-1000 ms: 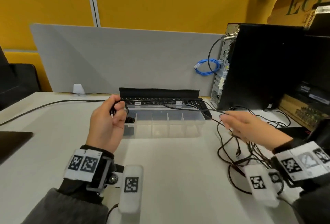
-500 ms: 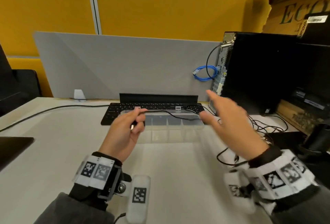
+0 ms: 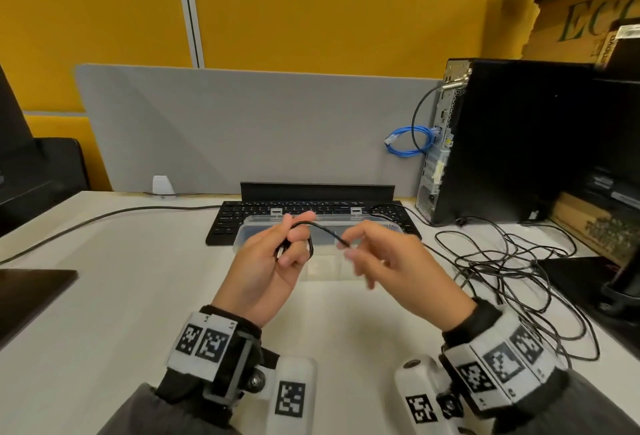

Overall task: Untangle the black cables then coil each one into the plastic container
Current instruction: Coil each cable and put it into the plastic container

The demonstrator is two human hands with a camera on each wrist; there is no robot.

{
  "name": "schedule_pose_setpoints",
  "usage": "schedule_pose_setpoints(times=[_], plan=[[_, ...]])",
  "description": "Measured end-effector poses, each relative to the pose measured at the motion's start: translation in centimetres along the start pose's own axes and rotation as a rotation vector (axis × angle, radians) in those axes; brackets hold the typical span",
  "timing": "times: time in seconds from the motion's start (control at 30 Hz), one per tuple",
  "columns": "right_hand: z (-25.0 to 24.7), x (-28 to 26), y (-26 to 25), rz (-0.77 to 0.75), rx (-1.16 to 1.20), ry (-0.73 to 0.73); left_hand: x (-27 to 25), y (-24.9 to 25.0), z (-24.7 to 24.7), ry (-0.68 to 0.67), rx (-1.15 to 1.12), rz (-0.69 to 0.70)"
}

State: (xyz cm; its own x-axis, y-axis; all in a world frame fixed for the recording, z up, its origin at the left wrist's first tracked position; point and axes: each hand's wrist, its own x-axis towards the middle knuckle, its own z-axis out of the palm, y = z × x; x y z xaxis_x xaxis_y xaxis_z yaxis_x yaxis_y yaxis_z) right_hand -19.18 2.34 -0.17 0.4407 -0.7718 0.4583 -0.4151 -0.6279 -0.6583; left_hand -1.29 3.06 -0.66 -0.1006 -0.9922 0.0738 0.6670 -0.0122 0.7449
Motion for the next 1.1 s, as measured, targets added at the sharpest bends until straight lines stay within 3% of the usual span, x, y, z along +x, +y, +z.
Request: schedule_pose_setpoints(times=[0.1, 0.17, 0.2, 0.27, 0.37, 0.43, 0.47, 0.53, 0.6, 0.67, 0.73, 0.8, 0.83, 0.9, 0.97, 1.03, 1.1], plan=[[-0.4, 0.7, 0.1, -0.138, -0.045, 0.420, -0.7, -0.2, 0.5, -0.106, 0.110, -0.097], [-0.4, 1.3, 0.4, -0.122, -0.122, 0.439, -1.5, -0.4, 1.1, -0.235, 0.187, -0.187], [-0.2, 1.5, 0.7, -0.060, -0.192, 0.337, -1.7, -0.4, 1.3, -0.278, 0.181, -0.187], [0.7, 0.9, 1.2, 0.096, -0.362, -0.006, -1.7, -0.1, 1.3, -0.241, 0.092, -0.101], [2.2, -1.3, 0.5, 0.104, -0.475, -0.412, -0.9, -0.1, 1.0, -0.127, -0.017, 0.063], [2.9, -2.9, -0.9, 0.036, -0.517, -0.532, -0.3, -0.3, 0.7, -0.080, 0.025, 0.128], [2.7, -3.3, -1.7, 0.008, -0.552, -0.523, -0.1, -0.5, 0.5, -0.047, 0.108, 0.148], [1.2, -3.0, -2.9, -0.022, -0.555, -0.363, 0.0, -0.7, 0.1, 0.008, 0.372, 0.160], [-1.1, -1.7, -3.0, -0.066, -0.425, -0.053, -0.2, -0.6, 0.1, -0.015, 0.629, 0.088], [-3.1, -0.1, -2.1, -0.074, -0.229, 0.196, -0.8, -0.7, 0.6, -0.159, 0.700, -0.012], [-3.4, 1.3, -1.1, -0.034, -0.142, 0.228, -1.6, -0.6, 1.3, -0.315, 0.623, -0.083], [-2.3, 1.7, -0.1, 0.048, -0.228, 0.046, -2.2, -0.5, 1.9, -0.387, 0.483, -0.101], [-1.5, 1.4, 0.3, 0.086, -0.330, -0.085, -2.2, -0.5, 2.2, -0.358, 0.397, -0.074], [-0.1, 0.3, 0.7, 0.135, -0.557, -0.354, -1.9, -0.5, 2.4, -0.213, 0.212, 0.013], [1.1, -1.2, 0.3, 0.121, -0.613, -0.566, -1.2, -0.5, 1.8, -0.098, 0.110, 0.104], [1.4, -2.3, -1.0, 0.059, -0.576, -0.662, -0.3, -0.6, 1.0, -0.015, 0.184, 0.157], [0.5, -2.2, -2.5, -0.011, -0.533, -0.575, 0.0, -0.8, 0.6, 0.056, 0.343, 0.143]])
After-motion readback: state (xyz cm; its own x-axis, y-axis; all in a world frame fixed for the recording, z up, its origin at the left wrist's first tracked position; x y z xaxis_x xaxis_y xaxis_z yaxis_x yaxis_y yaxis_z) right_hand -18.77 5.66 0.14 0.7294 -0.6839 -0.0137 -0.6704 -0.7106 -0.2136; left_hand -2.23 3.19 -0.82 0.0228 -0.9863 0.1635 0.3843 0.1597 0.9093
